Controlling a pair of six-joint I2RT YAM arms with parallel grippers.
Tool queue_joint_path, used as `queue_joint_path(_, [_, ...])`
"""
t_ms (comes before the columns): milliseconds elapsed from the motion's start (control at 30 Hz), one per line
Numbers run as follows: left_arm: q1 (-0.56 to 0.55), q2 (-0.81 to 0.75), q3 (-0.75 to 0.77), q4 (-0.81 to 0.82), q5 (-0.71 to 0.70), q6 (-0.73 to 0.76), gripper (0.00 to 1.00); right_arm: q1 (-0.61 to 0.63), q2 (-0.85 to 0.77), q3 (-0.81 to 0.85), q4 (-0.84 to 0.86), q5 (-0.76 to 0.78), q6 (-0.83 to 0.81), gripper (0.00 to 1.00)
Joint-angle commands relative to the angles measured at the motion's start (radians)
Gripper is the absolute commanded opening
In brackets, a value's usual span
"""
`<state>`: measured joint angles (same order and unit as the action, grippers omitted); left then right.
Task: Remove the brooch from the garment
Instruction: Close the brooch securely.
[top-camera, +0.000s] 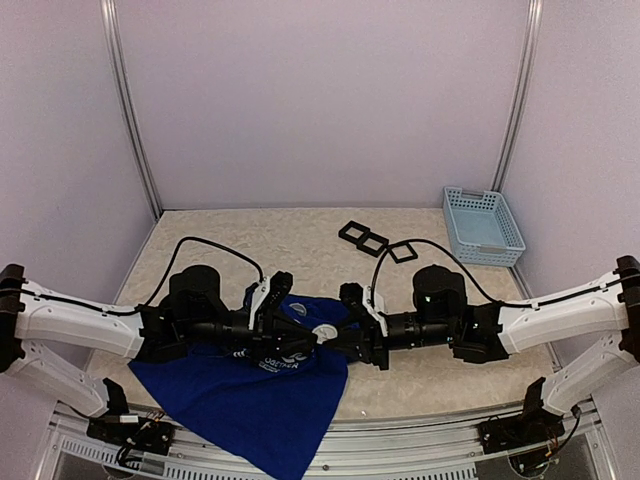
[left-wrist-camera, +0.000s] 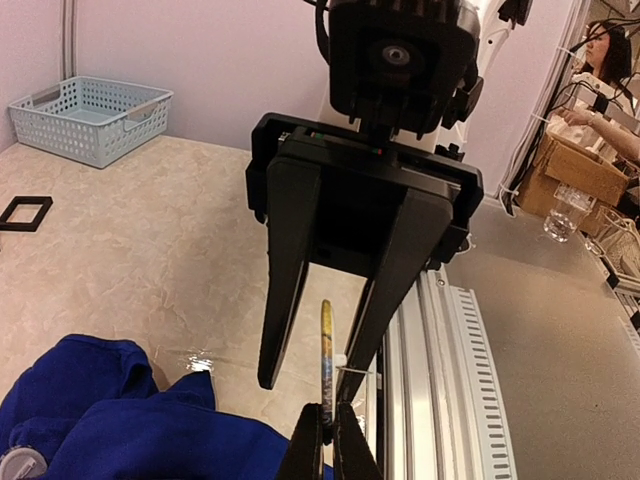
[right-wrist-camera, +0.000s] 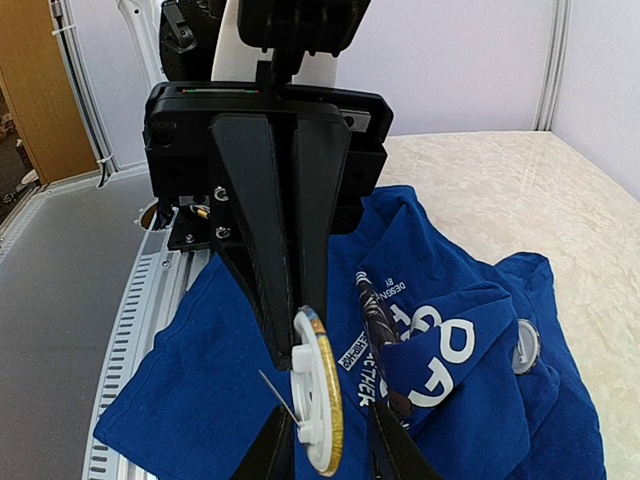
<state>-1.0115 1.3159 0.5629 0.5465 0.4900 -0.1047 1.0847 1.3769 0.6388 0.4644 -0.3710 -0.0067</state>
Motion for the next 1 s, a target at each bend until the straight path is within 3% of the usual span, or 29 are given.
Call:
queue_joint_path(0, [-0.007,0.015,0.019,0.01,0.013,-0.002,0.0,0.008,0.008,0.007,0.028,0.01,0.004,0.25])
queue_joint_path(633, [-0.012,0.033,0.028,0.006,0.024,0.006,0.0,0.008,0.008,0.007,0.034,0.007,0.04,0.2])
queue_joint_path(967, [-0.021,0.037,0.031,0.004,0.027,0.016,0.0,0.008,0.025,0.026,0.006,0.009,0.039,0.11])
